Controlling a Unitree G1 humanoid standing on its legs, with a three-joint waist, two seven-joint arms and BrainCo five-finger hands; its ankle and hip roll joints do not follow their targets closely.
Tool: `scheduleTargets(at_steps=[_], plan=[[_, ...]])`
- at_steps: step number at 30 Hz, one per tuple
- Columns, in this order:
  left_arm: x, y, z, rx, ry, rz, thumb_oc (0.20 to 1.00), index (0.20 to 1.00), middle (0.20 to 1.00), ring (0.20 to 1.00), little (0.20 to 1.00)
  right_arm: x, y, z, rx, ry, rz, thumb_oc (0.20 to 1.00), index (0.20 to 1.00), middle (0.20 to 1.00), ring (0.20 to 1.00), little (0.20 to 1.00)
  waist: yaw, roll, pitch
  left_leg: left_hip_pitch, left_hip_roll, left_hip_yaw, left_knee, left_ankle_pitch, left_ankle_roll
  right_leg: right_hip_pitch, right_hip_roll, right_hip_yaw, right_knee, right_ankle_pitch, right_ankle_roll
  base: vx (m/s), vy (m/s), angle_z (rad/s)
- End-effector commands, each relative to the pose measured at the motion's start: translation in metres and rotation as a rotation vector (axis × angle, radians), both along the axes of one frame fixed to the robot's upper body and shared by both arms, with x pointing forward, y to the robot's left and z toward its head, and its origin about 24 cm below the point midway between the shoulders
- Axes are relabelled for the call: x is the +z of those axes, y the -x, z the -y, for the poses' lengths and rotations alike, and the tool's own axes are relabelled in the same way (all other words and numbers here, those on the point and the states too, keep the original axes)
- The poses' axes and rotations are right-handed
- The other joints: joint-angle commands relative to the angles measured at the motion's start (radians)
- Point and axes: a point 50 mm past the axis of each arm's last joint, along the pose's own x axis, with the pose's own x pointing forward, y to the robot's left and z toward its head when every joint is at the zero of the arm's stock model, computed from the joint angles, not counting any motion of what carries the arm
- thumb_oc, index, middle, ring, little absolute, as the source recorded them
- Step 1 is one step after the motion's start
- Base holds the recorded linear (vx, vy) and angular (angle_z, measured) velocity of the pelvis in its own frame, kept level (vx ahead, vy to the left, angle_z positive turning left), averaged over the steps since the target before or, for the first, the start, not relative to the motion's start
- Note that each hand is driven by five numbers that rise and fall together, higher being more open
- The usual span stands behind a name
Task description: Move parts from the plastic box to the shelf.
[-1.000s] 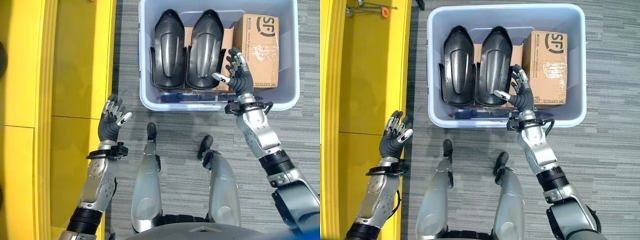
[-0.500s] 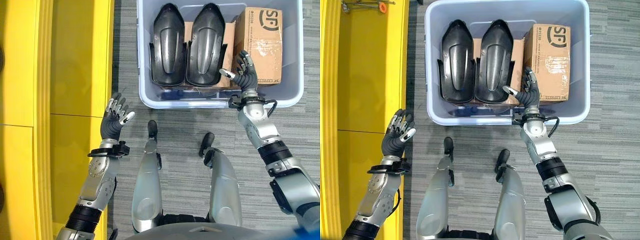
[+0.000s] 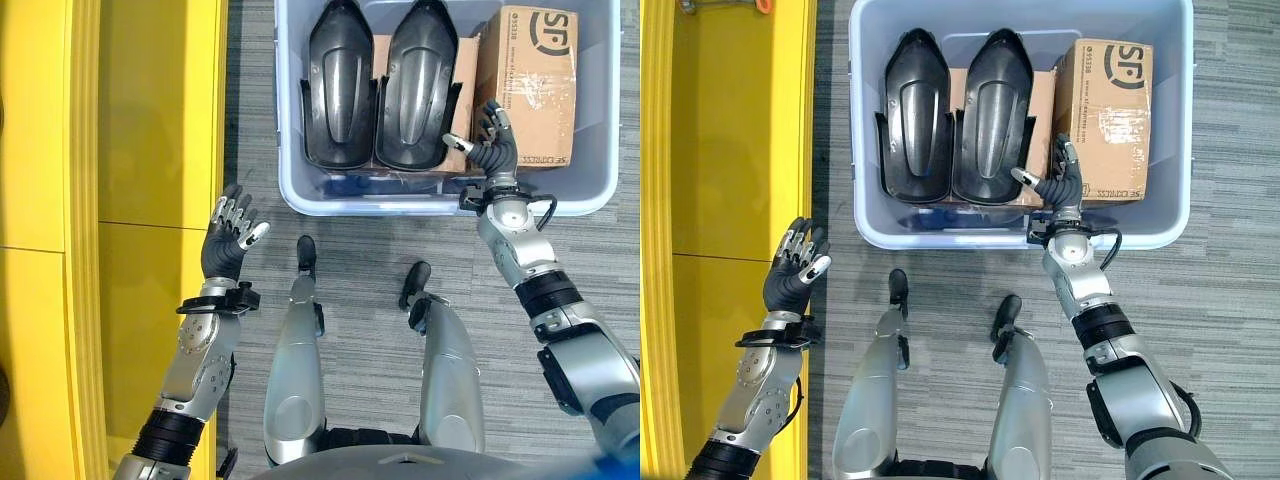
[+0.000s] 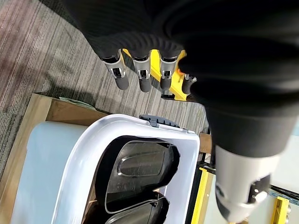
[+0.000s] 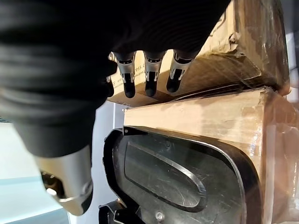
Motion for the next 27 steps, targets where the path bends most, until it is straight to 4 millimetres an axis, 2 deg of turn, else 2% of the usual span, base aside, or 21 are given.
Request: scheduleTargets(at_steps=[1, 6, 7, 8, 17, 20, 21, 27], plan=[[0.027, 0.006, 0.004, -0.031, -0.015, 0.133, 1.000, 1.000, 1.000, 1.000, 1.000, 0.036, -0.008, 0.007, -0.039, 0.040, 0.104, 1.000, 1.000, 1.000, 1.000, 1.000, 0.018, -0.006, -0.018, 0.053, 0.078, -0.074, 0.074, -0.146, -0.040, 0.082, -0.083, 0.071, -0.232, 0.172, 0.143, 0.09, 0.005, 0.02], [0.029, 0.006, 0.006, -0.032, -0.009, 0.140, 1.000, 1.000, 1.000, 1.000, 1.000, 0.039, -0.013, 0.013, -0.077, 0.049, 0.086, 1.000, 1.000, 1.000, 1.000, 1.000, 0.028, -0.007, -0.009, 0.035, 0.073, -0.086, 0.080, -0.148, -0.038, 0.079, -0.086, 0.064, -0.229, 0.170, 0.144, 0.01, 0.007, 0.06], [0.029, 0.005, 0.006, -0.033, -0.009, 0.142, 1.000, 1.000, 1.000, 1.000, 1.000, 0.040, -0.013, 0.013, -0.077, 0.048, 0.088, 1.000, 1.000, 1.000, 1.000, 1.000, 0.027, -0.008, -0.004, 0.021, 0.069, -0.085, 0.081, -0.124, -0.033, 0.069, -0.087, 0.063, -0.236, 0.195, 0.135, 0.01, -0.004, 0.03], [0.029, 0.005, 0.005, -0.030, -0.009, 0.140, 1.000, 1.000, 1.000, 1.000, 1.000, 0.040, -0.014, 0.015, -0.091, 0.050, 0.082, 1.000, 1.000, 1.000, 1.000, 1.000, 0.031, -0.009, -0.006, 0.029, 0.072, -0.090, 0.080, -0.149, -0.038, 0.078, -0.088, 0.061, -0.229, 0.168, 0.145, 0.01, 0.003, 0.06], [0.032, 0.001, 0.010, -0.032, -0.008, 0.147, 1.000, 1.000, 1.000, 1.000, 1.000, 0.048, -0.026, 0.025, -0.168, 0.041, 0.037, 1.000, 1.000, 1.000, 1.000, 1.000, 0.051, -0.016, 0.009, 0.009, 0.060, -0.108, 0.075, -0.150, -0.031, 0.074, -0.094, 0.053, -0.233, 0.171, 0.149, 0.02, 0.008, 0.08], [0.034, 0.000, 0.015, -0.052, -0.004, 0.153, 1.000, 1.000, 1.000, 1.000, 1.000, 0.045, -0.031, 0.043, -0.263, 0.003, -0.035, 1.000, 1.000, 1.000, 1.000, 1.000, 0.064, -0.013, 0.009, -0.017, 0.047, -0.120, 0.083, -0.154, -0.028, 0.070, -0.102, 0.045, -0.231, 0.167, 0.152, 0.00, 0.015, 0.08], [0.034, 0.000, 0.015, -0.052, -0.004, 0.155, 1.000, 1.000, 1.000, 1.000, 1.000, 0.046, -0.031, 0.044, -0.263, 0.003, -0.033, 1.000, 1.000, 1.000, 1.000, 1.000, 0.063, -0.014, 0.010, -0.035, 0.043, -0.119, 0.084, -0.128, -0.023, 0.057, -0.104, 0.042, -0.239, 0.194, 0.143, -0.06, 0.029, 0.16], [0.040, -0.004, 0.020, -0.063, -0.004, 0.172, 1.000, 1.000, 1.000, 1.000, 1.000, 0.045, -0.033, 0.059, -0.342, -0.021, -0.094, 1.000, 1.000, 1.000, 1.000, 1.000, 0.074, -0.014, 0.010, -0.066, 0.028, -0.134, 0.098, -0.136, -0.020, 0.054, -0.110, 0.031, -0.237, 0.192, 0.147, 0.01, 0.030, 0.08]])
